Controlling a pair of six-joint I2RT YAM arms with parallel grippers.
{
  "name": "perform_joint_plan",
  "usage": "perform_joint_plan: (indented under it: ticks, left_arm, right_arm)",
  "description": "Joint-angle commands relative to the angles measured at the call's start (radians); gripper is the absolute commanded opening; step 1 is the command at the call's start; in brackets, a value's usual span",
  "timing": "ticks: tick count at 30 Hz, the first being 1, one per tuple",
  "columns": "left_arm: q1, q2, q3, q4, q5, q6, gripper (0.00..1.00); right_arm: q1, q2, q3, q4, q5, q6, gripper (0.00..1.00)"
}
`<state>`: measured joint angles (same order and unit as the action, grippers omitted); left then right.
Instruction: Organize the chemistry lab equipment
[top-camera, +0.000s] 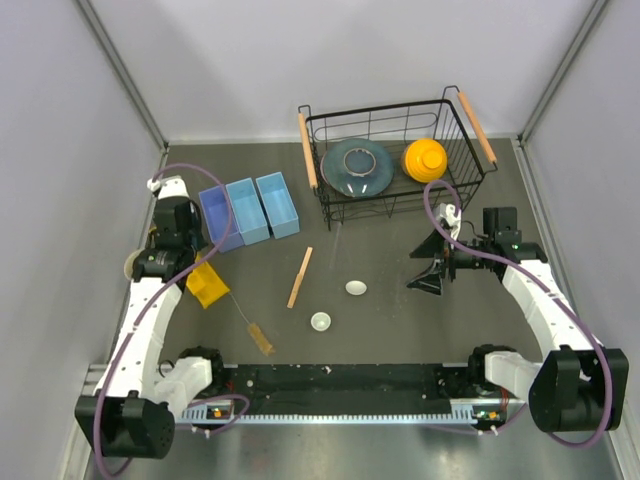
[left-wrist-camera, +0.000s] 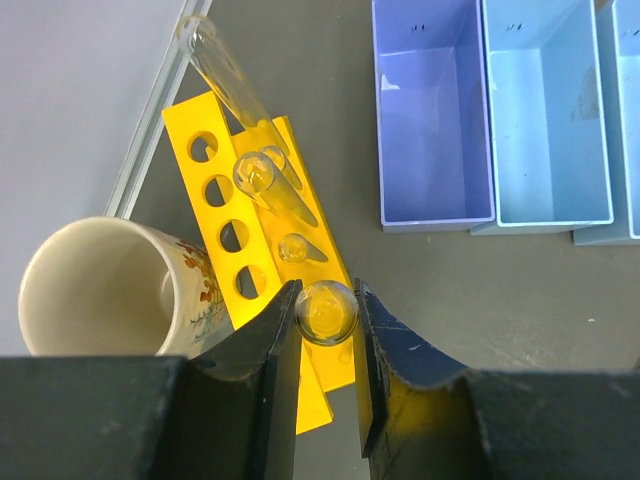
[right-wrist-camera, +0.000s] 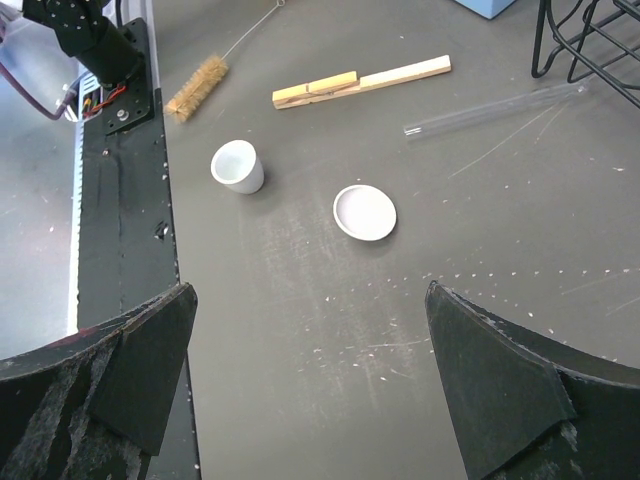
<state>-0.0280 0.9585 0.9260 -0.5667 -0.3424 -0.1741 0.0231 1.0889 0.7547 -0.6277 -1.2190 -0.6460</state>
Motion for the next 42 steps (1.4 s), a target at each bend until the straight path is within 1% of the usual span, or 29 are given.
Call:
perform_joint_plan:
  ticks: [1,5,6,7,12,16,17,19,20,23,24,25,30,33,34,36,37,39,40,41,42]
  left_arm:
    - [0.007,-0.004,-0.047,0.064,-0.021,-0.011,0.22]
    - [0.010,-0.010,-0.081,0.074,-0.010,-0.034,0.26]
    - [0.011,-0.012,-0.085,0.074,-0.009,-0.041,0.33]
    - [0.011,-0.017,-0.085,0.074,-0.004,-0.045,0.36]
    - [0.011,-0.032,-0.096,0.068,0.013,-0.071,0.45]
    - [0.011,-0.085,-0.078,0.022,0.023,-0.088,0.57]
    - [0.011,-0.101,-0.066,0.004,0.032,-0.096,0.64]
    - [0.011,-0.153,-0.050,-0.018,0.046,-0.105,0.71]
    - [0.011,-0.170,-0.035,-0.041,0.058,-0.113,0.77]
    - [0.011,-0.231,-0.004,-0.093,0.108,-0.131,0.88]
    - [0.011,-0.247,0.002,-0.104,0.135,-0.134,0.96]
    - [0.011,-0.274,0.008,-0.116,0.152,-0.134,0.99]
    - [0.011,-0.365,0.016,-0.147,0.275,-0.134,0.99]
    - [0.011,-0.411,-0.007,-0.119,0.431,-0.148,0.99]
    - [0.011,-0.418,-0.024,-0.105,0.525,-0.163,0.99]
    - [0.011,-0.429,-0.039,-0.076,0.610,-0.186,0.99]
    - [0.011,-0.431,-0.062,-0.062,0.684,-0.217,0.99]
    - [0.011,-0.440,-0.091,-0.023,0.767,-0.258,0.99]
    - [0.011,-0.441,-0.133,0.034,0.799,-0.319,0.97]
    - [0.010,-0.443,-0.160,0.077,0.868,-0.353,0.96]
    - [0.008,-0.451,-0.191,0.118,0.896,-0.388,0.95]
  right_arm:
    - [-0.011,0.000,0.044,0.006,-0.040,-0.026,0.98]
    - [-0.011,-0.003,0.044,0.005,-0.040,-0.029,0.98]
    - [-0.012,-0.001,0.044,0.005,-0.042,-0.029,0.98]
    - [-0.011,0.000,0.044,0.005,-0.042,-0.029,0.98]
    - [-0.011,0.000,0.044,0.002,-0.039,-0.032,0.98]
    - [-0.012,0.000,0.043,0.000,-0.033,-0.037,0.98]
    - [-0.011,-0.001,0.044,-0.001,-0.030,-0.038,0.98]
    - [-0.011,-0.003,0.041,-0.001,-0.020,-0.043,0.98]
    - [-0.011,-0.003,0.040,-0.003,-0.017,-0.046,0.98]
    - [-0.011,0.002,0.038,0.000,-0.004,-0.052,0.98]
    - [-0.011,0.003,0.038,0.000,0.002,-0.053,0.98]
    - [-0.012,0.006,0.037,-0.001,0.009,-0.057,0.98]
    - [-0.012,0.008,0.028,0.002,0.058,-0.064,0.99]
    - [-0.011,0.012,0.028,0.003,0.072,-0.066,0.99]
    - [-0.012,0.012,0.028,0.005,0.073,-0.066,0.99]
    - [-0.012,0.019,0.029,0.003,0.084,-0.066,0.99]
    - [-0.012,0.019,0.028,0.003,0.085,-0.066,0.99]
    - [-0.018,0.020,0.029,0.005,0.088,-0.066,0.99]
    - [-0.018,0.020,0.031,0.005,0.090,-0.064,0.99]
    - [-0.018,0.020,0.031,0.005,0.093,-0.064,0.99]
    - [-0.018,0.020,0.032,0.005,0.095,-0.063,0.99]
